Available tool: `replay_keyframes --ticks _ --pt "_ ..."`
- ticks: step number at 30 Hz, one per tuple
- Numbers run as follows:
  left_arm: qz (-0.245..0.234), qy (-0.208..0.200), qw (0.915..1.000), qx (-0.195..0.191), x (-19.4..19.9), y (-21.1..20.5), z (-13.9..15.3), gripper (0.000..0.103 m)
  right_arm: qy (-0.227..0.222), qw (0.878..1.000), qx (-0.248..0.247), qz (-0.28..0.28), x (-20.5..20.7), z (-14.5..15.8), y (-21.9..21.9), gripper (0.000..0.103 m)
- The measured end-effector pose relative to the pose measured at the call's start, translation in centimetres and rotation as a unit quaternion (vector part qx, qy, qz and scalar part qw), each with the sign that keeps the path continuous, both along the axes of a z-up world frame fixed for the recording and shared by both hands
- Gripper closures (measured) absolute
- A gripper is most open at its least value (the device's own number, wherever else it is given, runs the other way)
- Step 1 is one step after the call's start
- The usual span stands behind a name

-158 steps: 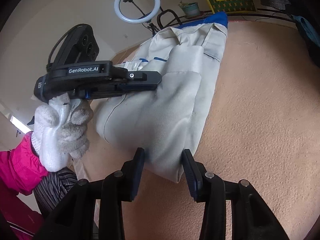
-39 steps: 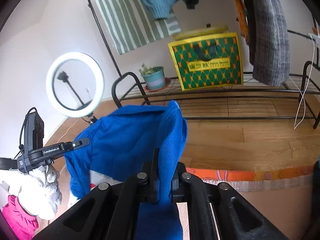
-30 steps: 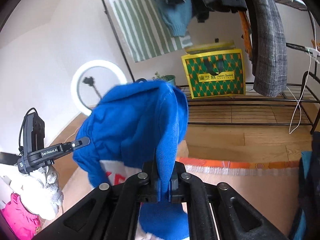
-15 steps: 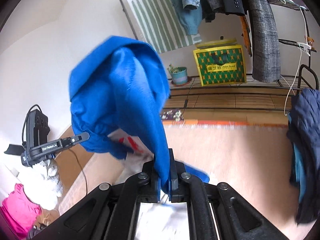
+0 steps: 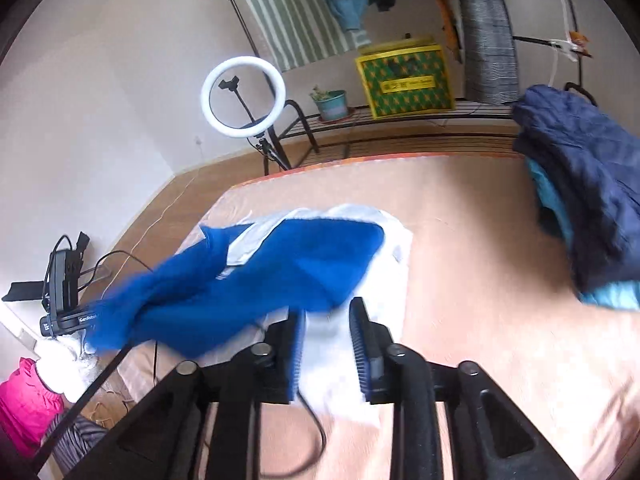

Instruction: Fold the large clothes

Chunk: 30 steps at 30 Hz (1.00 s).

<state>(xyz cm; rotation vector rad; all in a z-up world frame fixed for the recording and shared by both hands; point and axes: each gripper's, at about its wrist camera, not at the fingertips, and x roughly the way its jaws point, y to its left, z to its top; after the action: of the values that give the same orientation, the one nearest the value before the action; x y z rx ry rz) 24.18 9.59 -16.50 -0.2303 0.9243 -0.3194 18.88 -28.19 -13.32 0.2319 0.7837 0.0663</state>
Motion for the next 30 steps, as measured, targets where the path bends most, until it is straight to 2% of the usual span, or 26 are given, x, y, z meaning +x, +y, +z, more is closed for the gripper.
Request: replay_keyframes --ticks 5,8,11,14,16,18,19,21,22,24,25,26,27,29,30 --pt "0.014 -0.022 0.9994 -0.024 -5.3 2.4 3.3 0.101 -0.051 0.999 0.012 0.002 -6.2 3.9 -0.1 0.073" --pt "0.018 -0.051 0.9978 -0.038 -8.3 3.2 7.5 0.101 -0.088 0.996 0.017 0.010 -9.9 7.1 0.4 0.072" --pt "0.008 -0.088 0.9955 -0.034 -10.9 3.1 12.2 0.100 -0.126 0.992 -0.003 0.013 -12.9 11.0 1.0 0.072" --pt "-0.001 -0.139 0.9899 -0.029 -13.8 2.6 17.7 0.083 -0.172 0.985 -0.014 0.015 -15.3 15.2 1.1 0.071" --pt "-0.004 -0.165 0.9858 -0.028 -15.5 2.5 20.8 0.078 -0.203 0.979 -0.018 0.016 -17.2 18.0 1.0 0.069" --pt "-0.010 -0.177 0.9838 -0.027 -16.5 2.3 23.3 0.076 -0.223 0.974 -0.022 0.019 -18.0 20.1 1.1 0.066" --pt "-0.010 -0.180 0.9830 -0.038 -16.9 2.4 24.6 0.074 -0.231 0.973 -0.021 0.017 -18.5 21.1 1.0 0.064" --pt "-0.008 -0.177 0.9822 -0.061 -17.4 2.8 26.3 0.067 -0.241 0.970 -0.006 0.017 -19.1 22.3 0.9 0.052" --pt "-0.009 -0.179 0.9811 -0.073 -17.7 3.0 27.2 0.063 -0.245 0.969 0.003 0.019 -19.3 22.8 0.7 0.051" --pt "-0.007 -0.186 0.9790 -0.084 -18.0 3.0 28.5 0.056 -0.253 0.967 0.011 0.021 -19.6 23.2 0.6 0.051" --pt "-0.007 -0.193 0.9774 -0.085 -18.2 3.0 28.9 0.046 -0.253 0.967 0.007 0.020 -19.5 23.1 0.6 0.050" --pt "-0.005 -0.197 0.9766 -0.087 -18.2 3.0 28.9 0.041 -0.248 0.969 0.001 0.020 -19.2 22.6 0.7 0.046" --pt "-0.003 -0.193 0.9770 -0.090 -17.7 2.9 28.4 0.036 -0.241 0.970 -0.002 0.017 -19.0 22.0 0.6 0.043" --pt "-0.003 -0.169 0.9809 -0.096 -16.2 2.6 26.6 0.036 -0.220 0.975 0.005 0.007 -18.3 20.2 0.4 0.043" --pt "0.001 -0.147 0.9833 -0.107 -14.7 2.5 24.7 0.036 -0.205 0.979 0.016 0.004 -17.8 19.0 0.2 0.043"
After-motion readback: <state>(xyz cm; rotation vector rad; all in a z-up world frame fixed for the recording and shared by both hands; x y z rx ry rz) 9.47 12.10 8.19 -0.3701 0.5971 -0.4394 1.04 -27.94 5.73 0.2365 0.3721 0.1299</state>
